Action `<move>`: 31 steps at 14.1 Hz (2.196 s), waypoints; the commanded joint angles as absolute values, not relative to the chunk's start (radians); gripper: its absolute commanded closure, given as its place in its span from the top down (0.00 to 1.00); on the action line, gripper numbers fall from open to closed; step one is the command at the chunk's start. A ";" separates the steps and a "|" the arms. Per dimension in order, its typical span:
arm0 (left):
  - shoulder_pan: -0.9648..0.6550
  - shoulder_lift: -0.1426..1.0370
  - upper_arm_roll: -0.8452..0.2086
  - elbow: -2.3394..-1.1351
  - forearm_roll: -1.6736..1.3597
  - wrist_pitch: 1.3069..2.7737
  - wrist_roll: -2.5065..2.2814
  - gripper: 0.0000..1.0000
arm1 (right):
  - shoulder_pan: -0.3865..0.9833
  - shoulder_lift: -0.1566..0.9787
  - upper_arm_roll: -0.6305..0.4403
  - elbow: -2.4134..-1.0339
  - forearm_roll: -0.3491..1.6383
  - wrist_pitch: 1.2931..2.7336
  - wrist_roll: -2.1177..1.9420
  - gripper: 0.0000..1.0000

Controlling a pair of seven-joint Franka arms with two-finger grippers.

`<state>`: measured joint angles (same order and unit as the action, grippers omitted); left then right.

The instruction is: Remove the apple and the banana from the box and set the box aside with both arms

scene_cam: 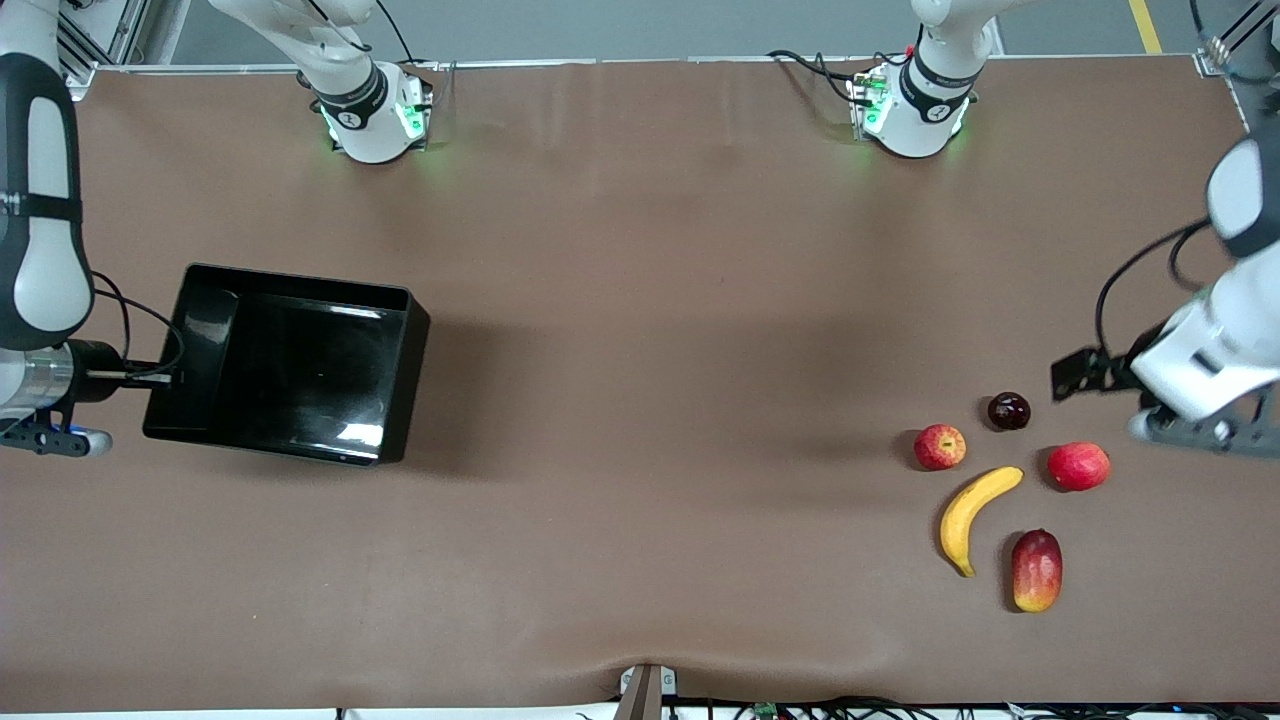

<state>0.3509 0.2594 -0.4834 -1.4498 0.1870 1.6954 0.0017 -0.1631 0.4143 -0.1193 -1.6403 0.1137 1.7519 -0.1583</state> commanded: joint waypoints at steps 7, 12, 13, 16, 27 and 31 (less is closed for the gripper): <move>0.348 0.080 -0.453 -1.407 0.126 1.534 -0.012 1.00 | -0.330 0.379 -0.092 -1.962 0.091 2.095 -0.485 0.00; 0.062 0.020 -0.129 -1.446 0.012 1.471 -0.020 1.00 | -0.337 0.382 -0.091 -2.036 0.104 2.190 -0.479 0.00; 0.055 0.000 -0.124 -1.472 0.011 1.473 -0.021 1.00 | -0.339 0.383 -0.091 -2.036 0.104 2.191 -0.479 0.00; 0.003 -0.081 -0.103 -1.561 0.011 1.485 -0.063 1.00 | -0.347 0.402 -0.091 -2.028 0.107 2.184 -0.468 0.38; -0.034 -0.084 -0.064 -1.609 0.018 1.540 -0.074 1.00 | -0.127 0.463 -0.086 -1.502 0.111 1.907 -0.446 1.00; -0.018 -0.089 -0.061 -1.615 0.025 1.545 -0.049 1.00 | -0.069 0.532 -0.086 -1.307 0.104 1.905 -0.445 1.00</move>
<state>-0.0292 -0.0748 -0.0651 -1.6045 0.0279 1.5327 -0.0702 -0.0925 0.4713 -0.0775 -1.4409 0.1136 1.9320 -0.4416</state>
